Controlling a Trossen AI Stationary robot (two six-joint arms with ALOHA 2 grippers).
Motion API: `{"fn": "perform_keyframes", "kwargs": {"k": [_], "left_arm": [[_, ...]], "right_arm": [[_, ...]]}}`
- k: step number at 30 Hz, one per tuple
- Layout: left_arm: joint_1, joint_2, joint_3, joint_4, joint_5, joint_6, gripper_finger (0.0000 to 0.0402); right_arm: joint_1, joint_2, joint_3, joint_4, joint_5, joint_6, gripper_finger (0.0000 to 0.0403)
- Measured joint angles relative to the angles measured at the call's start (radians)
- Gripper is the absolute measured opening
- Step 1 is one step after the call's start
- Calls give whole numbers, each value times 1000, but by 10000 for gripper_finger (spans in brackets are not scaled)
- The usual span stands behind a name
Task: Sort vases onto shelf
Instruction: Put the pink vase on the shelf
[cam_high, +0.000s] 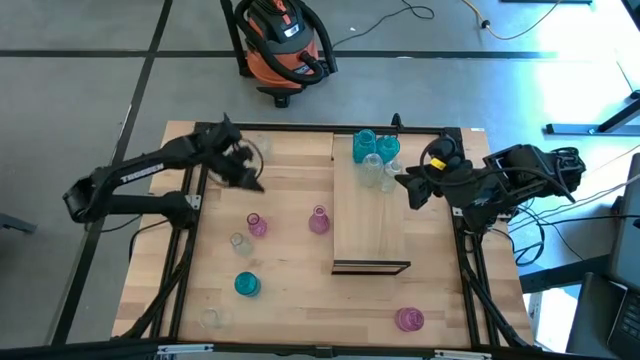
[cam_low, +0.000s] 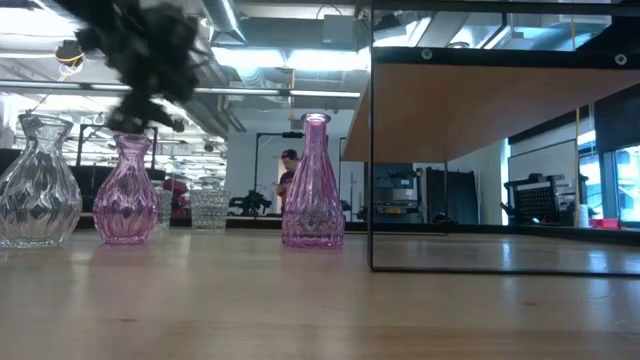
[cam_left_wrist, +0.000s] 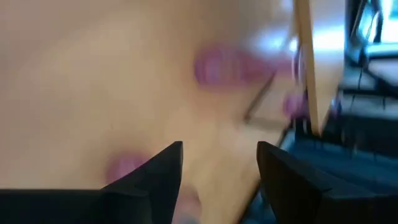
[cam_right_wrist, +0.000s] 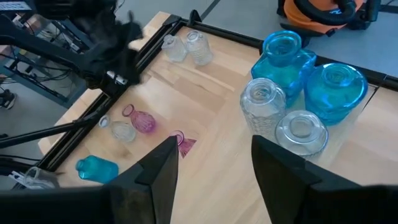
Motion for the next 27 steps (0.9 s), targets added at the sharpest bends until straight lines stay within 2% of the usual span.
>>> {"fn": "perform_keyframes", "kwargs": {"k": [4, 6, 9, 13, 23, 27], "left_arm": [[-179, -75, 66, -205, -213, -55, 198], [-253, -90, 87, -253, -301, -100, 198], [-341, -92, 92, -252, -349, -159, 198], [-425, -22, 91, -287, -440, -195, 198], [-509, 187, 91, -226, -515, -177, 192], [-533, 254, 91, -218, -521, -156, 157]], "right_arm": [[0, 0, 0, -8, 0, -6, 184], [0, 0, 0, -10, 0, -10, 184], [0, 0, 0, -10, 0, -32, 184], [0, 0, 0, -10, 0, -55, 184], [0, 0, 0, -6, -39, -54, 184], [0, 0, 0, -6, -68, -52, 184]]}}
